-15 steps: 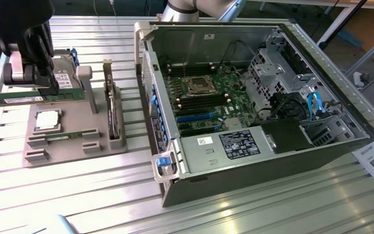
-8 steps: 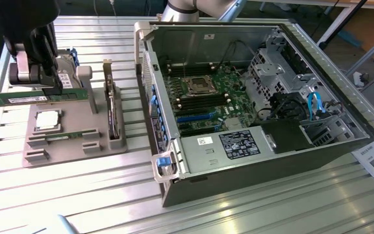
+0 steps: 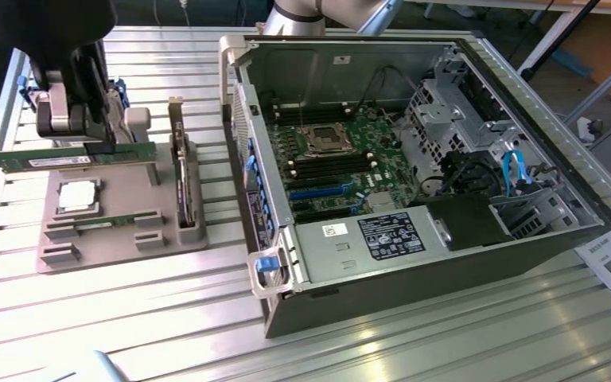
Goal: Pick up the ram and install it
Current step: 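Pick up the ram and move it above insertion slot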
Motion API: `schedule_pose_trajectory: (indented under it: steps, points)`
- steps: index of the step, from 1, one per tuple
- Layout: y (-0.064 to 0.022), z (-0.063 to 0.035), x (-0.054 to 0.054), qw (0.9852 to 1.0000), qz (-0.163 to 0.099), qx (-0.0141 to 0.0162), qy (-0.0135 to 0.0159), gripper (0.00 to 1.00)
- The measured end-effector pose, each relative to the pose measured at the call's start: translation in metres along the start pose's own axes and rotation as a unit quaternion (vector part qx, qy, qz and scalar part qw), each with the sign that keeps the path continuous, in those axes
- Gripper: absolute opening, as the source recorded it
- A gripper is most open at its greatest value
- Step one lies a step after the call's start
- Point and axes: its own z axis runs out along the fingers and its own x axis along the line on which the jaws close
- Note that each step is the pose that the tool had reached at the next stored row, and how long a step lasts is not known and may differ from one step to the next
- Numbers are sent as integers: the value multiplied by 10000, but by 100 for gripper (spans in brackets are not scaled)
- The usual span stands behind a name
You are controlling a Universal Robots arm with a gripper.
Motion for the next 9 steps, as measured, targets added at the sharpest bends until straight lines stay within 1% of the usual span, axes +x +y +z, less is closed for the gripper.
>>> schedule_pose_trajectory:
  steps: [4, 9]
  points:
    - [-82, -4, 1, 10000, 0, -1, 0, 12]
    - [-161, -6, 3, 10000, 0, 0, 0, 12]
